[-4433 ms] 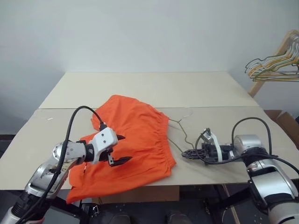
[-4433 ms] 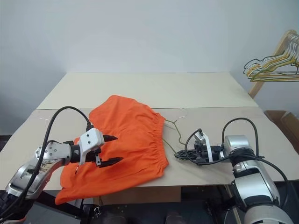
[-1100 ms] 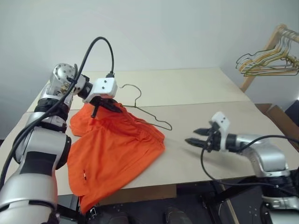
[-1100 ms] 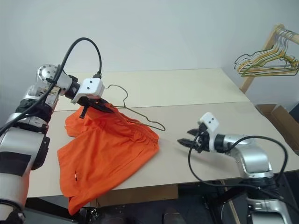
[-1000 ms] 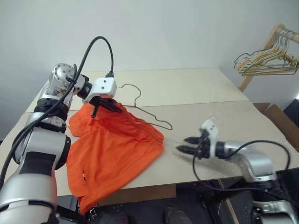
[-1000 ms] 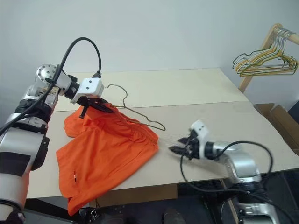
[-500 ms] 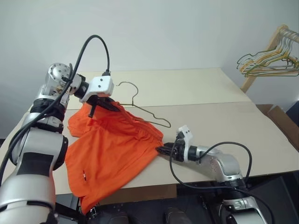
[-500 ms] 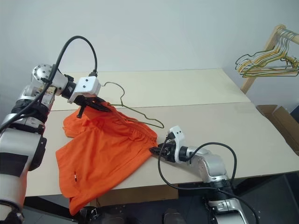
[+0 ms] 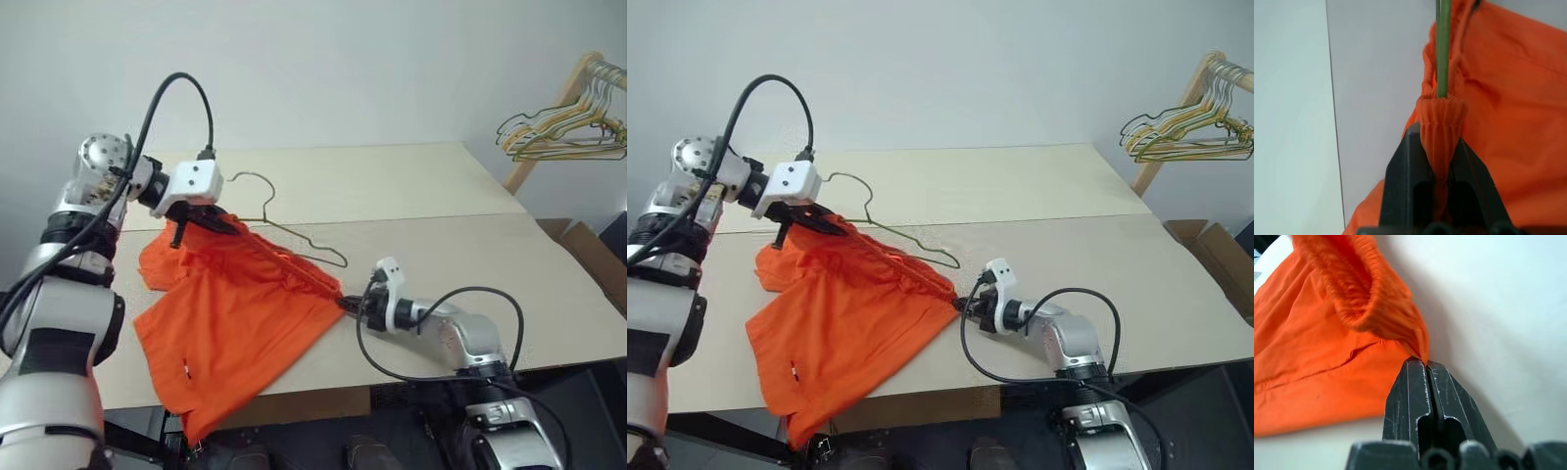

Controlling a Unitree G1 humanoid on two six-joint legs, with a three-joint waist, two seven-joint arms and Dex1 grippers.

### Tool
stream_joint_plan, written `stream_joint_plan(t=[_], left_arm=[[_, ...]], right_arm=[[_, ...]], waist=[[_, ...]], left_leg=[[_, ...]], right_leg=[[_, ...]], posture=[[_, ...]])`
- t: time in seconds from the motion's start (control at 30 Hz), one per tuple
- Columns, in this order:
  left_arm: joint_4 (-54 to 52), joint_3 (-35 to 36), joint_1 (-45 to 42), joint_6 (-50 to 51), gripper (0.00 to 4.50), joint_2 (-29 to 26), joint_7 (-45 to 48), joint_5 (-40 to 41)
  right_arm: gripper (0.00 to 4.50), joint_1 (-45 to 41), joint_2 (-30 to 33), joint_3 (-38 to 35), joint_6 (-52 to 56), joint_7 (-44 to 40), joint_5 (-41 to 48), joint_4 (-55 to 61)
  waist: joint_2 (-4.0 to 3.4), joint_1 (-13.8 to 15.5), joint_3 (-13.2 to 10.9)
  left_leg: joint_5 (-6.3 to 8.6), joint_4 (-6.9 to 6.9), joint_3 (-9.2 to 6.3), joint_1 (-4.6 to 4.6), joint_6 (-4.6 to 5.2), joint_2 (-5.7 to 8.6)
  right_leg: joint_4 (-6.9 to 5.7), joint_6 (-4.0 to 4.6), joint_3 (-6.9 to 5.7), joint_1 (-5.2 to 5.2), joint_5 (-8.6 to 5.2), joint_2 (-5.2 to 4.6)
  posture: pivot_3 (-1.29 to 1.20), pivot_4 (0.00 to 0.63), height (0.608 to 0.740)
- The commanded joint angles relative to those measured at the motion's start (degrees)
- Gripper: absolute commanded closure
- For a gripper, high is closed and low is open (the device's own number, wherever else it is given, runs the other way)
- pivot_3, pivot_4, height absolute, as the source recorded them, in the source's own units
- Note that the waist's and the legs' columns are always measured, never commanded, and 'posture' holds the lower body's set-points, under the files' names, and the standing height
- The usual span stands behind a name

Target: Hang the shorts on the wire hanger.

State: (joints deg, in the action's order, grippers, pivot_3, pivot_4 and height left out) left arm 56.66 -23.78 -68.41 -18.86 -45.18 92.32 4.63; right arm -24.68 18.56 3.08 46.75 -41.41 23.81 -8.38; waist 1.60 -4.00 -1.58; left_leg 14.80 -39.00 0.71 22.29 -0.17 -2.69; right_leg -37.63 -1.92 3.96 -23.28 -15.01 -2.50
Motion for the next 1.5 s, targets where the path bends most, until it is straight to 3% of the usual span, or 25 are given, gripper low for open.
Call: stream_joint_plan(t=[0.03,0.3,0.4,0.57,0.87,1.17,1.5], left_arm=[[-2.5,-0.3,0.3,-0.6,4.50,-2.5,0.2,2.0],[-4.5,-1.1,2.8,-1.8,4.50,-4.0,0.2,3.9],[-2.9,3.6,2.5,-0.9,4.50,-1.3,-1.6,3.5],[-5.1,4.8,2.7,2.3,4.50,-1.4,0.2,7.2],[-5.6,0.1,5.5,-1.8,4.50,-5.0,0.2,9.3],[-3.5,0.9,5.5,-5.7,4.50,-4.2,0.2,9.3],[1.2,2.4,5.4,-10.3,4.50,-2.9,-6.4,-2.9]], right_arm=[[4.43,-1.7,4.2,-1.2,-2.1,-3.1,-0.4,0.2],[4.43,-4.1,11.5,1.1,-3.6,-10.1,-1.6,-1.5],[4.43,-4.1,13.6,3.1,-4.0,-12.6,-2.2,-1.3],[4.43,-4.0,13.1,3.6,-4.1,-12.7,-2.3,-2.5],[4.43,-5.1,15.1,3.3,-4.8,-14.2,-3.0,-4.8],[4.43,-8.4,16.5,4.8,-5.5,-16.5,-4.5,-8.3],[4.43,-11.5,19.6,5.6,-6.2,-19.8,-4.7,-4.6]], waist=[[0.00,0.0,0.0],[0.00,0.0,0.0],[0.00,0.1,0.0],[0.01,0.0,0.0],[0.00,0.0,0.0],[0.00,0.1,0.0],[0.00,0.2,0.0]], left_leg=[[0.00,0.00,0.00,0.01,0.00,0.00],[0.00,0.00,0.00,0.00,0.00,0.00],[0.00,0.00,0.00,0.00,0.00,0.00],[0.00,-0.05,0.01,0.02,0.00,0.00],[0.00,-0.04,0.00,-0.01,0.01,0.00],[0.00,-0.07,0.01,0.01,0.01,0.01],[0.00,-0.08,0.00,0.02,0.01,0.02]], right_leg=[[0.01,0.00,0.00,0.00,0.00,0.00],[0.00,0.00,0.01,0.00,0.00,0.00],[0.01,0.00,0.01,0.00,0.00,0.01],[0.01,0.00,0.00,0.00,0.00,0.00],[-0.01,0.00,0.00,0.00,-0.01,0.01],[0.00,0.00,0.00,0.00,-0.01,0.00],[-0.01,0.00,0.00,0.00,0.00,-0.01]], posture=[[-0.04,0.000,0.740],[-0.04,0.000,0.740],[-0.04,0.000,0.740],[-0.03,0.000,0.740],[-0.04,0.000,0.740],[-0.03,0.000,0.740],[-0.02,0.000,0.740]])
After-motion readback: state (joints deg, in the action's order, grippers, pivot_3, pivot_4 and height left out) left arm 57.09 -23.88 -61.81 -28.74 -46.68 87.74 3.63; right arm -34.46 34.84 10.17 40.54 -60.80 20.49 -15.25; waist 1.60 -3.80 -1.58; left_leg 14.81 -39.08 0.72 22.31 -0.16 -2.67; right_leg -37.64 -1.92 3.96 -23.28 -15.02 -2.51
